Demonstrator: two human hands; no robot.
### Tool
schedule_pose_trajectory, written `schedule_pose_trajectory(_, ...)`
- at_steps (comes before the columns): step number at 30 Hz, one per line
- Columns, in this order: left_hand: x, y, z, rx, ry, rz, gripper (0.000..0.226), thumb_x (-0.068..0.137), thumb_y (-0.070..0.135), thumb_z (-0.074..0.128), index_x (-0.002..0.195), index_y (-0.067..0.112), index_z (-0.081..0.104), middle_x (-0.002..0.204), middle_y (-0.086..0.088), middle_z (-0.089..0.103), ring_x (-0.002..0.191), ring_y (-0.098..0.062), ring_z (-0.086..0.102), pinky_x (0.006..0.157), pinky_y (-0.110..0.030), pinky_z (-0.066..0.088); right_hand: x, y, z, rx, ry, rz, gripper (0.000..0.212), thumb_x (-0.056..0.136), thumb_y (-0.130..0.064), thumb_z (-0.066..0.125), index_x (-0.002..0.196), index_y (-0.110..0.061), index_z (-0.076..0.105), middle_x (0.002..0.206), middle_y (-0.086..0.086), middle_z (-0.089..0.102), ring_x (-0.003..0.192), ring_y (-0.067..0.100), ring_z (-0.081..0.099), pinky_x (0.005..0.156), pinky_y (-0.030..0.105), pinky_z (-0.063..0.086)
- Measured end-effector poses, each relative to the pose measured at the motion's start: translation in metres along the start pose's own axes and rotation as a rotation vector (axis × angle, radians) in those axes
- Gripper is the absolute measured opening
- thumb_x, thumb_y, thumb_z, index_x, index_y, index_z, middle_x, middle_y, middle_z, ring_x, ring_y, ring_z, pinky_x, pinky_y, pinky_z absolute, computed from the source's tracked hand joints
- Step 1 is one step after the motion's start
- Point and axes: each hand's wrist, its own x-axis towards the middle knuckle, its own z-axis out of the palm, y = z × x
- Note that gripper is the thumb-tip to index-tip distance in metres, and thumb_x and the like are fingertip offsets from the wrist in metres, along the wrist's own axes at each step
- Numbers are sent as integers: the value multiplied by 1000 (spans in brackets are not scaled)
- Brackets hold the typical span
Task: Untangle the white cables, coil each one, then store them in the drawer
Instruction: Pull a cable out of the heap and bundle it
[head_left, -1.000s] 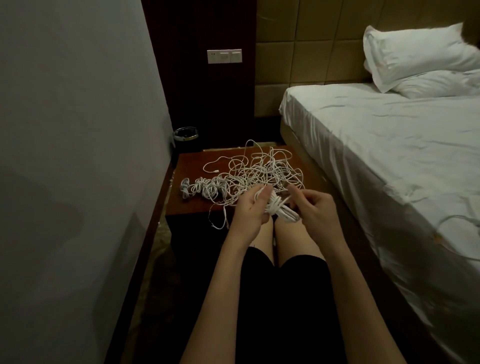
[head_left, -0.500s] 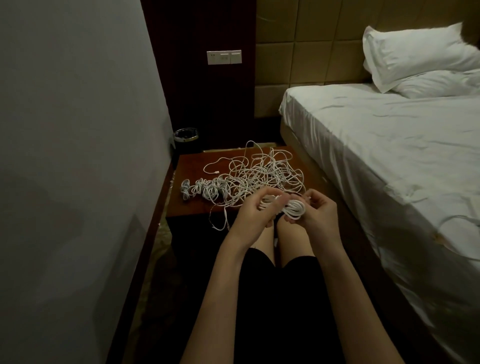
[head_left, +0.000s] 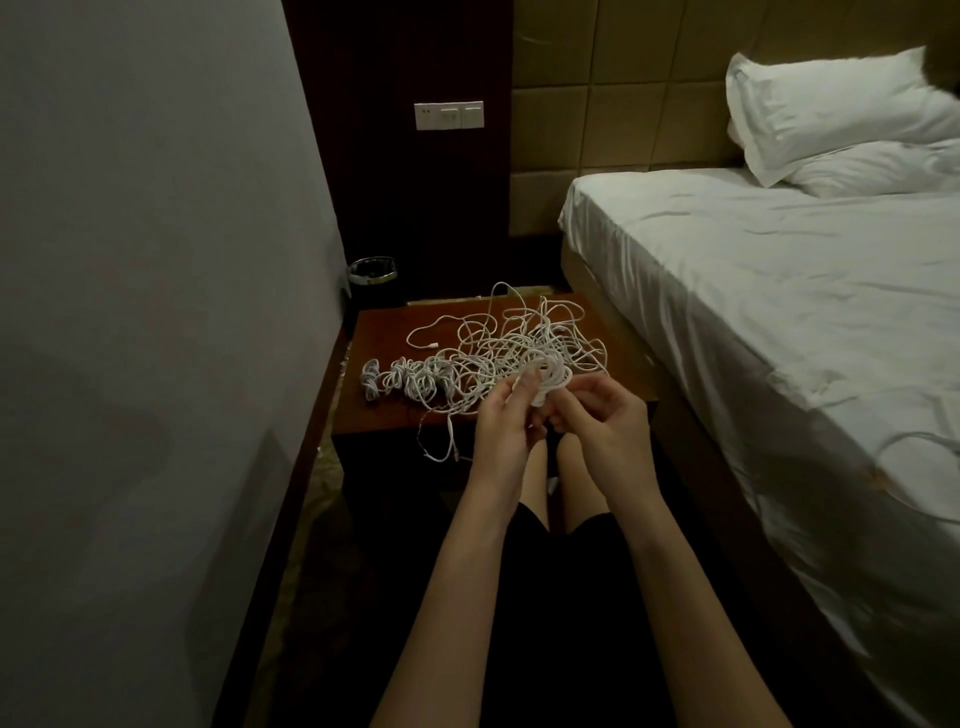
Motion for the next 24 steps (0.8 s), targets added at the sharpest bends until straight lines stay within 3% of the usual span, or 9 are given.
schedule_pose_trajectory(3, -2, -1, 2, 132, 66, 5, 27, 99, 37, 49, 112, 16, 61, 89, 6, 65, 77, -5, 60, 66, -19, 44, 0, 1, -2, -111, -27, -37, 10, 89, -5, 64, 86, -14, 64, 75, -1, 71, 70, 6, 69, 65, 16, 53)
schedule_pose_trajectory(5, -3, 1, 3, 180, 97, 17, 32, 99, 38, 48, 117, 14, 59, 100, 1, 64, 89, -11, 60, 72, -20, 45, 1, 1, -3, -143, -35, -65, 14, 87, -5, 67, 85, -18, 63, 78, -1, 71, 73, 6, 70, 68, 17, 54)
schedule_pose_trajectory(9, 0, 2, 2, 238, 101, -6, 38, 101, 38, 44, 125, 11, 52, 126, -16, 58, 121, -33, 52, 93, -39, 45, 2, -1, -7, -108, -87, -61, 14, 84, -4, 71, 92, -15, 66, 85, -3, 72, 80, 4, 70, 74, 15, 53)
schedule_pose_trajectory(12, 2, 4, -2, 220, 90, -19, 23, 102, 31, 39, 117, 21, 54, 109, -3, 59, 104, -25, 53, 79, -29, 40, 1, -4, -17, -63, -231, -6, 29, 80, -5, 73, 103, -22, 66, 94, -11, 72, 90, 0, 68, 74, 10, 50)
schedule_pose_trajectory(15, 1, 6, -4, 207, 60, -11, 25, 103, 29, 38, 119, 18, 54, 103, 2, 60, 97, -14, 54, 74, -26, 39, 2, -5, -23, -71, -331, -7, 39, 79, -6, 73, 108, -30, 64, 98, -18, 72, 99, -1, 66, 78, 10, 49)
schedule_pose_trajectory(20, -2, 5, -7, 165, -41, -37, 42, 86, 53, 49, 113, 22, 57, 106, 4, 63, 103, -13, 58, 87, -31, 41, 3, -1, -20, -100, -148, -150, 24, 82, -8, 68, 96, -27, 70, 88, -16, 73, 89, 5, 70, 74, 15, 53)
schedule_pose_trajectory(24, 0, 2, -10, 117, -121, -51, 47, 80, 51, 59, 114, 20, 58, 94, 13, 66, 90, -5, 58, 81, -28, 39, 3, 0, -22, -126, -80, -214, 15, 77, -25, 67, 91, -24, 72, 87, -11, 72, 83, 6, 69, 74, 16, 53)
